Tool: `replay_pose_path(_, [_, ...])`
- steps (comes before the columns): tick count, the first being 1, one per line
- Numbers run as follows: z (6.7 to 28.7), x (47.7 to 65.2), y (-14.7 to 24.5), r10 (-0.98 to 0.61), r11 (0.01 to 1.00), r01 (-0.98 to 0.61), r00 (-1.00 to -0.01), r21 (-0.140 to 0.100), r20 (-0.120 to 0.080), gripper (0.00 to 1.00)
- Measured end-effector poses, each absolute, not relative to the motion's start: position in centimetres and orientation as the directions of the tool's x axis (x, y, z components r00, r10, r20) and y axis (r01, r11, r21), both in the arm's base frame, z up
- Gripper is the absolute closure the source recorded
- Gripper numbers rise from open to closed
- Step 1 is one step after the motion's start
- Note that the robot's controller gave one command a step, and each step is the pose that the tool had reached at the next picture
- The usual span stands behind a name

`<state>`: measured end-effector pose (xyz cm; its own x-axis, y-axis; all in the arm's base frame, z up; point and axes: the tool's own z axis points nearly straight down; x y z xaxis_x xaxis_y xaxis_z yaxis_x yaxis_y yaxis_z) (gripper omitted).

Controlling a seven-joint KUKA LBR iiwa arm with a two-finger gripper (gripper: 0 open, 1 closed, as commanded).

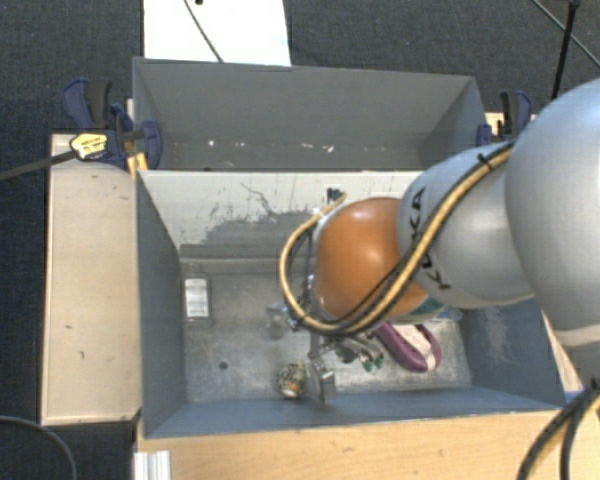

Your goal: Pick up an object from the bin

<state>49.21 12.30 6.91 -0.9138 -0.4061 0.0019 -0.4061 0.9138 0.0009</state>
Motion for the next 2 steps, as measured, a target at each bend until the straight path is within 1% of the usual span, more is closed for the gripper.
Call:
replay_pose_path(1, [10.1, 48.0, 16.5, -0.8, 0.6, -0.8, -0.6, -0.001, -0.006, 0.0])
replay_pose_path(2, [10.1, 48.0, 14.5, -0.91, 0.415, -0.91, -0.415, -0.001, -0.001, 0.0])
